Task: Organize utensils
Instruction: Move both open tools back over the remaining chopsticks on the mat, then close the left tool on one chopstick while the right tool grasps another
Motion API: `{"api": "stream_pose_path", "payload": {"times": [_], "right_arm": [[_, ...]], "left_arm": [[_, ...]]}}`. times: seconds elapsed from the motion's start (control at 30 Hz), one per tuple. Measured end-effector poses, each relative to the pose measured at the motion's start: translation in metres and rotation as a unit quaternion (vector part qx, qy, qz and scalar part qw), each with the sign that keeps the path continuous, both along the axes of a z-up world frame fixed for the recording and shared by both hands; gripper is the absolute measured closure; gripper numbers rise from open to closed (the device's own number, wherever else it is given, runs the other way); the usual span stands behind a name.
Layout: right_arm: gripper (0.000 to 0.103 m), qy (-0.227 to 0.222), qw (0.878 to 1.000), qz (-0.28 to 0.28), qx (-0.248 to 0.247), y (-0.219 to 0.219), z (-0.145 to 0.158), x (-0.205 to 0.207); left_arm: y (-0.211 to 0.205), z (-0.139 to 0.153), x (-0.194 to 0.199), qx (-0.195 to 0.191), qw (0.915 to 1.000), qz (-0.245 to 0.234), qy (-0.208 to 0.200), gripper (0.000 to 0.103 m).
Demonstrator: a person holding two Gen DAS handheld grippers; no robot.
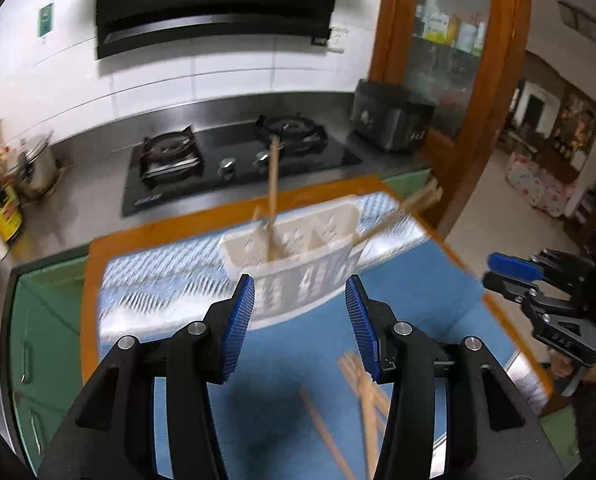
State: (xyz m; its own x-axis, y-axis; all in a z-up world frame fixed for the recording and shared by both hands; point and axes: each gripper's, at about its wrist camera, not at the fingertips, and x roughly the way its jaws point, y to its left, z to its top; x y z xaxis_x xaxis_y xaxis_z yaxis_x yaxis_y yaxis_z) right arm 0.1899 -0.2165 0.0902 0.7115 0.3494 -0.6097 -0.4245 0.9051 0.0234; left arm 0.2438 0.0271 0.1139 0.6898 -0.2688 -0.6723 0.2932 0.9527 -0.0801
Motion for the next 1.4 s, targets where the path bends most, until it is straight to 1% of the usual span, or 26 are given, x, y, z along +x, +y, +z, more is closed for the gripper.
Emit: {"api": "stream_pose_path", "payload": {"times": [0.03,0.13,0.23,0.4,0.43,0.5,0.53,0.57,0.7,0.8,0.87,0.93,1.2,1.33,1.4], "right_arm": [[0.079,0.006,1.0,0.0,-0.003,0.001,-0.011,-0.009],[0.079,0.026,1.0,-0.004,-0.01,0.003,-0.046,-0.036],[0.079,0.056,0.998,-0.006,0.004,0.003,-0.078,-0.06],[0.08,0.094,0.995,-0.003,0.015,0.013,-0.123,-0.096],[0.08,0.098,0.995,-0.002,0.016,0.014,-0.127,-0.101],[0.081,0.1,0.995,-0.005,0.01,0.017,-0.137,-0.11],[0.082,0.105,0.994,-0.006,0.012,0.018,-0.144,-0.114],[0.085,0.111,0.994,-0.005,0.015,0.02,-0.148,-0.117],[0.09,0.12,0.992,-0.012,0.019,0.02,-0.162,-0.123],[0.092,0.129,0.991,-0.017,0.024,0.019,-0.172,-0.125],[0.093,0.132,0.991,-0.023,0.022,0.02,-0.176,-0.124],[0.093,0.138,0.99,-0.022,0.029,0.019,-0.179,-0.123],[0.093,0.144,0.989,-0.022,0.024,0.024,-0.186,-0.121],[0.093,0.135,0.99,-0.029,0.008,0.027,-0.186,-0.122],[0.093,0.13,0.991,-0.027,-0.004,0.03,-0.186,-0.123]], "left_arm": [[0.003,-0.015,-0.014,0.005,1.0,0.002,0.007,0.055],[0.008,-0.046,-0.04,0.006,0.9998,0.006,0.019,0.055],[0.01,-0.078,-0.067,0.007,0.9995,0.006,0.029,0.055],[0.009,-0.126,-0.105,-0.015,0.9983,0.015,0.055,0.055],[0.007,-0.134,-0.11,-0.02,0.9978,0.015,0.061,0.057],[0.005,-0.149,-0.12,-0.037,0.9965,0.017,0.074,0.057],[0.004,-0.154,-0.126,-0.04,0.9962,0.017,0.075,0.057],[0.003,-0.157,-0.13,-0.039,0.9962,0.017,0.075,0.057],[0.002,-0.167,-0.147,-0.047,0.9962,0.017,0.072,0.063],[-0.001,-0.17,-0.152,-0.054,0.996,0.013,0.07,0.066],[-0.005,-0.174,-0.155,-0.061,0.9955,0.004,0.072,0.074],[-0.01,-0.176,-0.154,-0.063,0.9954,-0.004,0.073,0.074],[-0.027,-0.183,-0.147,-0.061,0.9946,-0.029,0.079,0.074],[-0.031,-0.188,-0.142,-0.061,0.9937,-0.035,0.087,0.074],[-0.035,-0.191,-0.14,-0.059,0.9932,-0.041,0.091,0.077]]}}
